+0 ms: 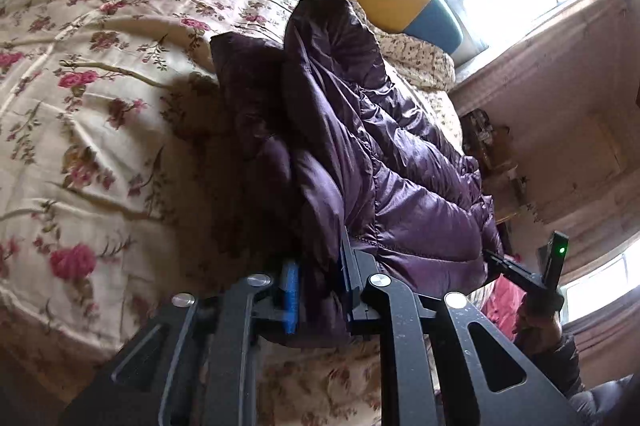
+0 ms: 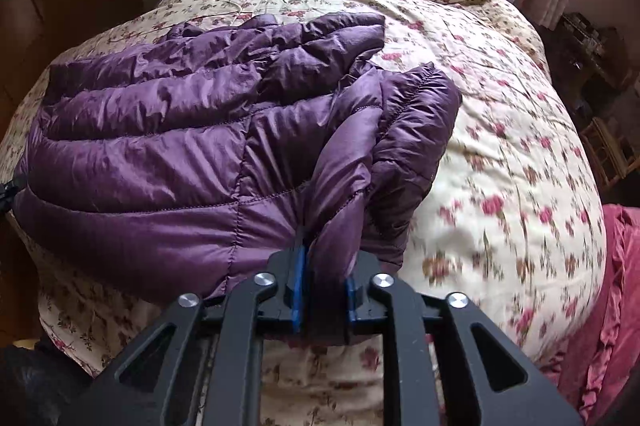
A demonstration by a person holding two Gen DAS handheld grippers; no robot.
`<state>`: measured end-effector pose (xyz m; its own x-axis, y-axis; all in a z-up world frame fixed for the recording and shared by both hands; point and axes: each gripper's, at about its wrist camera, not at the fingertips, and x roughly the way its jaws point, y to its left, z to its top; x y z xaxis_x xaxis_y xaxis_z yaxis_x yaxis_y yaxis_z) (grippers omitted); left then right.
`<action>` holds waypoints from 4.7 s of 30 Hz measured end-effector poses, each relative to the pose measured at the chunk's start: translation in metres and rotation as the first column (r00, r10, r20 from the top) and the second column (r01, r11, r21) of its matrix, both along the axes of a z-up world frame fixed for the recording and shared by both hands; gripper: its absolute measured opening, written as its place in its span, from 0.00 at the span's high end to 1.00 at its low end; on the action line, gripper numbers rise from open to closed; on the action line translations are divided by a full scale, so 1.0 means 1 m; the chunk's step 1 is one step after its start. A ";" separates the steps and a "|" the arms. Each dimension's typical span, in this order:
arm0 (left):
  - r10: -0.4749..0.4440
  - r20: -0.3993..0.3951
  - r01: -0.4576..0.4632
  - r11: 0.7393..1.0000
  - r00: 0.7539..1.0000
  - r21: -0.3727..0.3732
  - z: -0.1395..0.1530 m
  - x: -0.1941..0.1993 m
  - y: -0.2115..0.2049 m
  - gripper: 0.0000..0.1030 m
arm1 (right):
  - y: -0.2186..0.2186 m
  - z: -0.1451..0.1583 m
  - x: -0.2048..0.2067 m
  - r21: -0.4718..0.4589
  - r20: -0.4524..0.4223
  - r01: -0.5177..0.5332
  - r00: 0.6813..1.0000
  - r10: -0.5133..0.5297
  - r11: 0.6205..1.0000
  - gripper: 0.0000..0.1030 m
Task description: Fold large clothes
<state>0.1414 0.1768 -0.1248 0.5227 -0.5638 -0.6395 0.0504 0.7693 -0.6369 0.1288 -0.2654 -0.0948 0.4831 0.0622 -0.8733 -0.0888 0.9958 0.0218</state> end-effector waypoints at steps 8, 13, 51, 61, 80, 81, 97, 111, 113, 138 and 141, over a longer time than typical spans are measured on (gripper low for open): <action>0.109 0.109 -0.113 0.993 0.988 0.031 0.035 0.009 0.023 0.32 | -0.009 0.018 0.012 0.047 0.063 0.065 0.996 -0.068 0.997 0.42; 0.116 0.089 -0.119 0.992 0.989 0.034 0.036 0.050 0.017 0.32 | -0.008 0.019 0.050 0.090 0.082 0.104 0.990 -0.112 0.991 0.36; 0.220 0.108 -0.242 0.788 0.970 0.567 -0.029 0.163 -0.052 0.90 | -0.001 -0.067 0.173 -0.123 0.132 0.261 0.960 -0.245 0.957 0.91; 0.264 0.140 -0.298 0.811 0.954 0.504 -0.001 0.148 -0.042 0.30 | -0.008 -0.048 0.165 -0.134 0.144 0.321 0.942 -0.303 0.937 0.56; 0.114 0.287 -0.246 0.843 0.951 0.478 0.034 0.116 -0.108 0.29 | 0.134 -0.005 0.131 -0.194 0.269 0.123 0.961 -0.068 0.973 0.44; 0.118 0.275 -0.243 0.843 0.954 0.481 0.029 0.118 -0.108 0.29 | 0.138 -0.010 0.132 -0.211 0.274 0.120 0.960 -0.059 0.970 0.44; 0.125 0.220 -0.218 0.854 0.967 0.473 -0.020 0.134 -0.102 0.27 | 0.149 -0.062 0.152 -0.250 0.247 0.105 0.968 -0.041 0.962 0.43; 0.131 0.241 -0.234 0.849 0.962 0.473 -0.017 0.129 -0.103 0.27 | 0.146 -0.060 0.150 -0.238 0.252 0.105 0.967 -0.043 0.966 0.43; 0.132 0.243 -0.235 0.851 0.961 0.470 -0.017 0.128 -0.103 0.26 | 0.145 -0.060 0.151 -0.239 0.251 0.104 0.967 -0.042 0.966 0.43; 0.246 0.089 -0.255 0.959 0.965 0.121 -0.001 0.055 0.023 0.24 | 0.143 -0.053 0.152 -0.220 0.229 0.099 0.972 -0.047 0.970 0.39; 0.236 0.043 -0.239 0.969 0.971 0.063 -0.014 0.043 0.025 0.24 | 0.139 -0.048 0.150 -0.187 0.221 0.090 0.974 -0.047 0.978 0.35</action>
